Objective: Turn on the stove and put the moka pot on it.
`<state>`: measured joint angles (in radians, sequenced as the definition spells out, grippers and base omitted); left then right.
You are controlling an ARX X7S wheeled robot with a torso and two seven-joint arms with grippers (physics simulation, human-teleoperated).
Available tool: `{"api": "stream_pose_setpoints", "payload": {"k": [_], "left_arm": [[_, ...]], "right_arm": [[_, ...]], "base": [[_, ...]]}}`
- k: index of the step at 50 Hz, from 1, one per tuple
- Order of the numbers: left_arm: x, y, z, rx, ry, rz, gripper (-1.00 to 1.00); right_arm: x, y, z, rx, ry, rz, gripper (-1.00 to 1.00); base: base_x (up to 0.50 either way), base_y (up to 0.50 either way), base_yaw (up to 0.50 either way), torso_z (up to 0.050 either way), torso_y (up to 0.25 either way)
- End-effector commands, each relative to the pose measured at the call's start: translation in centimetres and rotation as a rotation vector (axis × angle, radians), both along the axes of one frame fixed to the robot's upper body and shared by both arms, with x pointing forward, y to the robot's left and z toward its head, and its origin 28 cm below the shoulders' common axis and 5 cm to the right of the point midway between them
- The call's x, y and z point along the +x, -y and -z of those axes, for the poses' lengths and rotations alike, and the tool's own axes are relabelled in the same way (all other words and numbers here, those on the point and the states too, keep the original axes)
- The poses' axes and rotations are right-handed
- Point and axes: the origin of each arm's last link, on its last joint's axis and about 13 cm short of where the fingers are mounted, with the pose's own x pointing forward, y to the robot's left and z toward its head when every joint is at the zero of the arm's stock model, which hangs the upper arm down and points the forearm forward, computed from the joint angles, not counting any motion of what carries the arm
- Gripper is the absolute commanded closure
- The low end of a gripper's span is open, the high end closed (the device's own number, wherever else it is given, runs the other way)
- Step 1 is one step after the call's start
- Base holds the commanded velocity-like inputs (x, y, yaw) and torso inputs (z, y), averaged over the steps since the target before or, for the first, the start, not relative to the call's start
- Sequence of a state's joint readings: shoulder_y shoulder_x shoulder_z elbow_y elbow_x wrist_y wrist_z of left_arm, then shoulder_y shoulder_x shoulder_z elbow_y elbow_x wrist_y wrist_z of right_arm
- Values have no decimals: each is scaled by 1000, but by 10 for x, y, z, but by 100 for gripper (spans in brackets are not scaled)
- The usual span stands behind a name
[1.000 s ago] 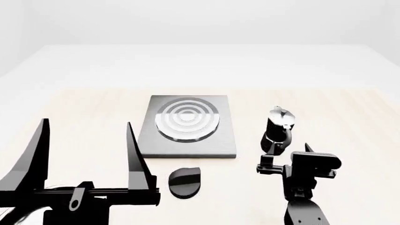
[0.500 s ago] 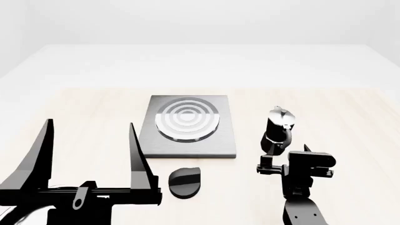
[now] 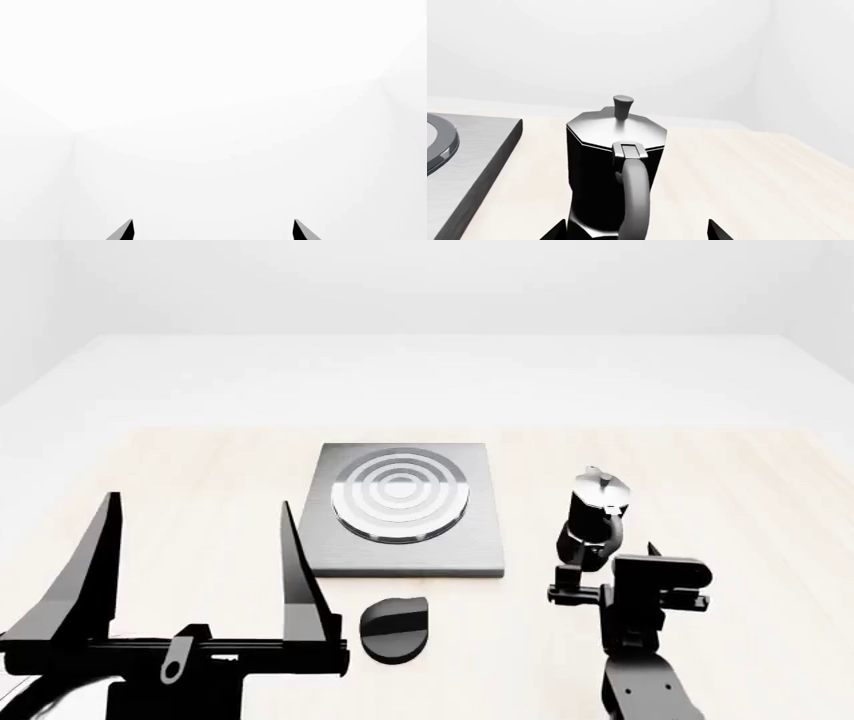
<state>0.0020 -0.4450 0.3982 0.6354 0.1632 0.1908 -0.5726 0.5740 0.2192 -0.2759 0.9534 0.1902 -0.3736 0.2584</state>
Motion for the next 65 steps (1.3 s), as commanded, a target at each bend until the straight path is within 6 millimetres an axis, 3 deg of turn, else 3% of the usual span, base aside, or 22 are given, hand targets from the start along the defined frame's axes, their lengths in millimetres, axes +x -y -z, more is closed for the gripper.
{"api": "stream_pose_setpoints", "payload": {"k": [1, 26, 27, 43, 48, 55, 57, 59, 65], "left_arm": [[1, 0, 0, -2, -1, 4, -100], [1, 1, 0, -5, -4, 11, -100], [1, 1, 1, -6, -5, 11, -100], [2, 1, 1, -8, -8, 15, -100], [3, 2, 2, -9, -11, 19, -100], [2, 1, 0, -9, -7, 18, -100], [2, 1, 0, -10, -8, 17, -100], [2, 1, 0, -12, -9, 17, -100], [3, 2, -1, -10, -10, 20, -100]], "right_arm": [[3, 0, -2, 2, -3, 2, -100], [4, 0, 4, -4, -9, -3, -100], [4, 0, 4, -9, -1, -2, 100], [5, -3, 1, -33, 44, -37, 100], [15, -7, -14, -61, 62, -56, 100], [34, -6, -53, -52, 143, -54, 100], [37, -5, -51, -48, 155, -53, 100], [43, -4, -67, -45, 192, -61, 100], [54, -6, -81, -60, 226, -71, 100]], "base": [[0, 0, 0, 0, 0], [0, 0, 0, 0, 0], [0, 0, 0, 0, 0], [0, 0, 0, 0, 0], [0, 0, -1, 0, 2], [0, 0, 0, 0, 1], [0, 0, 0, 0, 0], [0, 0, 0, 0, 0], [0, 0, 0, 0, 2]]}}
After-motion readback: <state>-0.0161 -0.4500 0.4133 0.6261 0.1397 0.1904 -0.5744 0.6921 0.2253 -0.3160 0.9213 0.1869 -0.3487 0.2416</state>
